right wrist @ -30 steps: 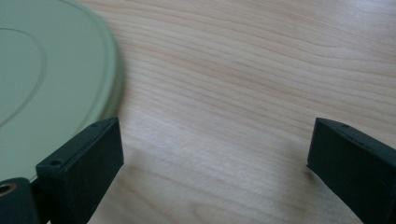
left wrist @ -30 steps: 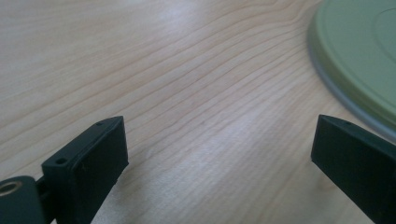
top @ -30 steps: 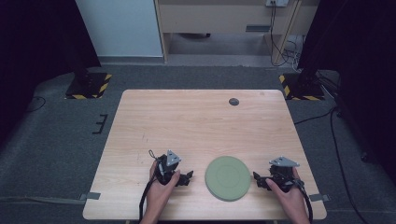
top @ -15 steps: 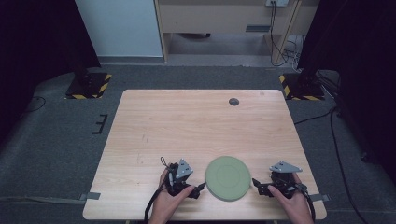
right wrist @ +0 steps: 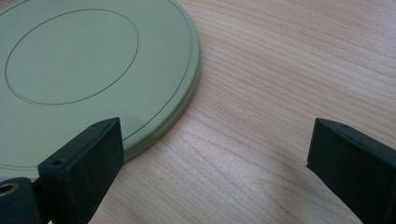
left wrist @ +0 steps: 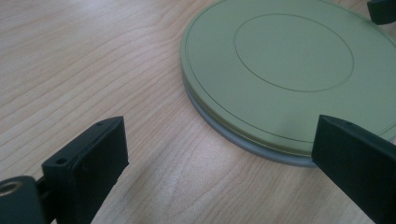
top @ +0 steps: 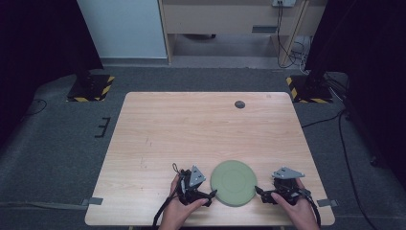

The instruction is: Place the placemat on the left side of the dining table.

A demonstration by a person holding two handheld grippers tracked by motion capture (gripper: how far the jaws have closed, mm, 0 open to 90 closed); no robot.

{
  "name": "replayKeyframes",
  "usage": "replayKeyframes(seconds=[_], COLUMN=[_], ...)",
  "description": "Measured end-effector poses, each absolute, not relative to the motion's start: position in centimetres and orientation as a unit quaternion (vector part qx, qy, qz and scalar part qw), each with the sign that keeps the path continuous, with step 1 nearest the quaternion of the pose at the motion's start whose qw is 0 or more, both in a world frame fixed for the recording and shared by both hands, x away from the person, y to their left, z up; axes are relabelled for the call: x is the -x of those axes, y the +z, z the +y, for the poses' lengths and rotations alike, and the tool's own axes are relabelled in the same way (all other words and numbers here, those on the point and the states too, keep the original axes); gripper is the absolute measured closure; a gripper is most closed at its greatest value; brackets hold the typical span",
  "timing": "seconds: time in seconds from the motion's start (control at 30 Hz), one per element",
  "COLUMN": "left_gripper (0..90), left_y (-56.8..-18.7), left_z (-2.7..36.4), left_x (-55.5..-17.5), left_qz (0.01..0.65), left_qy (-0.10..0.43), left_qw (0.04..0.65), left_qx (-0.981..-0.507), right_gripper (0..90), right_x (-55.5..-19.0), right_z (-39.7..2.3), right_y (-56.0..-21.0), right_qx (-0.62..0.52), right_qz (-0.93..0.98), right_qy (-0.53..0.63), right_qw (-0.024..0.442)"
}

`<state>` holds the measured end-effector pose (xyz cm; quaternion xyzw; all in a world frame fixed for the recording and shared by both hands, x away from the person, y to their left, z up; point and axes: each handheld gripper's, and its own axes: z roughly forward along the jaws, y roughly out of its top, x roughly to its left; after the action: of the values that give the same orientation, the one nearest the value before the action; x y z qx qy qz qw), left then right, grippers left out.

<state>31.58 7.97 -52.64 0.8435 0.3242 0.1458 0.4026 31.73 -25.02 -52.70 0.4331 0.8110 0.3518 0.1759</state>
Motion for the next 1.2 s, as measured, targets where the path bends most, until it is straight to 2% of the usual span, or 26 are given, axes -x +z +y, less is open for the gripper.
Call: replayKeyframes(seconds=[0.87, 1.03, 1.2], left_gripper=[0.0, 2.2, 1.8], left_y=[-53.1, -53.0, -52.9], left_z=[7.5, 7.5, 7.2], left_x=[-32.8, -32.7, -32.3], left_qz=[0.345, 0.343, 0.338], left_qy=[0.162, 0.163, 0.164], left_qw=[0.379, 0.383, 0.386], left_qx=[-0.843, -0.842, -0.842], right_gripper=[1.9, 5.7, 5.8], right_x=[-32.1, -32.0, -31.7], right_z=[-24.3, -24.3, -24.4], right_y=[-52.7, -52.6, -52.4], right_qx=[-0.451, -0.448, -0.439], right_qz=[0.801, 0.802, 0.808], right_qy=[0.340, 0.345, 0.349], right_qw=[0.200, 0.193, 0.180])
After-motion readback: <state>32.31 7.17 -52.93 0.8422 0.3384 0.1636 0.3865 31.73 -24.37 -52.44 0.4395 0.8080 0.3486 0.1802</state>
